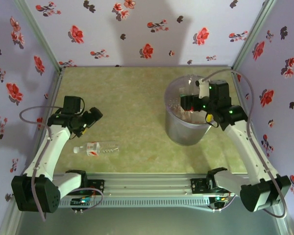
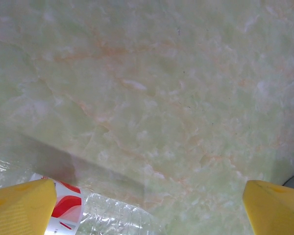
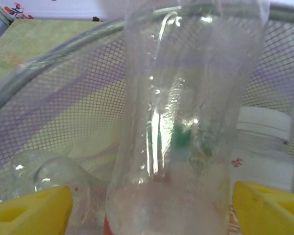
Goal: Put the plastic bottles in the bin
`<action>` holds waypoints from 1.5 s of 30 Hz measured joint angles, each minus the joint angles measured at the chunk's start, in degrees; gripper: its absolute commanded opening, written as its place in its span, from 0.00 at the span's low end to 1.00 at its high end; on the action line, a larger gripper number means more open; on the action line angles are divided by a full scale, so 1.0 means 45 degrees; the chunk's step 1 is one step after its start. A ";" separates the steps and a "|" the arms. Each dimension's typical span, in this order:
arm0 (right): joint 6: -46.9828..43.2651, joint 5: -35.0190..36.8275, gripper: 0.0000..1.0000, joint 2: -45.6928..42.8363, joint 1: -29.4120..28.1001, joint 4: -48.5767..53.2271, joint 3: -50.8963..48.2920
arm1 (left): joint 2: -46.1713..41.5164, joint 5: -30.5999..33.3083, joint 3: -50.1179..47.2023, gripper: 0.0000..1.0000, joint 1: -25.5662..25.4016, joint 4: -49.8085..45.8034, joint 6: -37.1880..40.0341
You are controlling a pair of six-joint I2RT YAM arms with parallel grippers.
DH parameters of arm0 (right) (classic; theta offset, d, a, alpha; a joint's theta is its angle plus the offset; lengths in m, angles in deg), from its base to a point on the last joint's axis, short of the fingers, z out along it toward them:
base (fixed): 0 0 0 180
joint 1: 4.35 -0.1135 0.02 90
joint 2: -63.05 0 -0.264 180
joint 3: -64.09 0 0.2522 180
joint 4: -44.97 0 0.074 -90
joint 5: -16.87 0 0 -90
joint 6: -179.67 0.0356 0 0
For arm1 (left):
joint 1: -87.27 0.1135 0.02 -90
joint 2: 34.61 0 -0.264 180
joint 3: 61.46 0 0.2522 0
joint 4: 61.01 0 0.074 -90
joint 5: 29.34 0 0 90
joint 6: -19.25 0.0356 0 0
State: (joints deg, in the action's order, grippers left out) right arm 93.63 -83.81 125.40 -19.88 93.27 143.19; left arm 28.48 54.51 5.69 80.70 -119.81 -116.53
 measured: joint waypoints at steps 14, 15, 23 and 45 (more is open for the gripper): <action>-0.0787 0.1904 0.60 0.1836 -0.0005 0.1379 0.2875 | 0.0160 0.0053 0.0442 0.99 0.0000 -0.0209 0.0165; -0.0772 0.1919 0.60 0.1987 -0.0005 0.1331 0.2846 | 0.0155 0.0063 0.0442 0.99 0.0000 -0.0248 0.0165; -0.0379 0.1554 0.58 0.1593 -0.0170 0.0287 0.1103 | 0.0155 0.0481 0.0743 0.99 0.0000 -0.1613 0.0384; -0.0675 0.1957 0.88 0.0767 -0.0155 0.0967 0.2293 | -0.0573 -0.0321 -0.0641 1.00 0.0000 -0.4439 -0.4741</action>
State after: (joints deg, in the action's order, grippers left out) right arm 90.60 -75.00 128.85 -20.58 97.62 153.51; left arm 25.90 53.07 2.80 80.70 -139.78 -137.86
